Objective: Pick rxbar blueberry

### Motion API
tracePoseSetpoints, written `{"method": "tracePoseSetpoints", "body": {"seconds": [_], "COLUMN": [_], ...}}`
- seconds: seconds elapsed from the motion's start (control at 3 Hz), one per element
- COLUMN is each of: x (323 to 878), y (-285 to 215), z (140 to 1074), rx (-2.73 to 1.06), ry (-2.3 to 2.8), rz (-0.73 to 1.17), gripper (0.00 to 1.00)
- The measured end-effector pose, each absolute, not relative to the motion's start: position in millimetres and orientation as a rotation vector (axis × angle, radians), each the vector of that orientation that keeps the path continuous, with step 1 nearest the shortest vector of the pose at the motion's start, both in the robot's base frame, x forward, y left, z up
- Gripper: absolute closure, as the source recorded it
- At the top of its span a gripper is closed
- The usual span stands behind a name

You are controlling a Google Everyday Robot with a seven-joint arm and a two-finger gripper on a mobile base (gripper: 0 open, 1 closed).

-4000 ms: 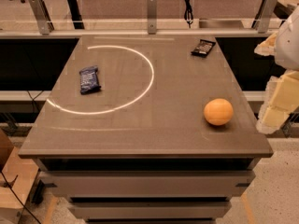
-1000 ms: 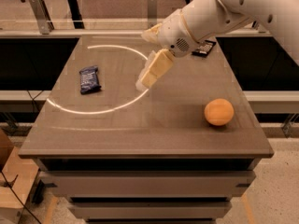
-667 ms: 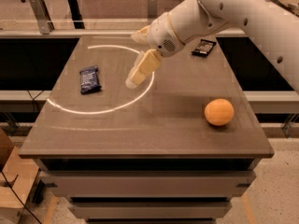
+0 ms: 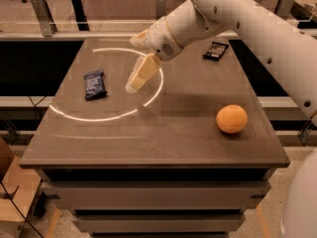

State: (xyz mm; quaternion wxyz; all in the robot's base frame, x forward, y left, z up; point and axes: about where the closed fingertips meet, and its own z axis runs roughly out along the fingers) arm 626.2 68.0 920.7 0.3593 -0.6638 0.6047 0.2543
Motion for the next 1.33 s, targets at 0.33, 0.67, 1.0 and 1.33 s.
{"method": "tracePoseSetpoints", "body": {"seconds": [0.33, 0.67, 1.0, 1.33], "x": [631, 643, 654, 660], "y": [89, 119, 143, 164], "z": [914, 908, 900, 890], "rx": [-1.687, -1.671, -1.668, -1.688], "ry": [1.528, 1.475, 1.437, 1.409], "rz": [0.707, 0.758, 0.795, 0.815], "gripper": [0.0, 0.0, 0.0, 0.0]}}
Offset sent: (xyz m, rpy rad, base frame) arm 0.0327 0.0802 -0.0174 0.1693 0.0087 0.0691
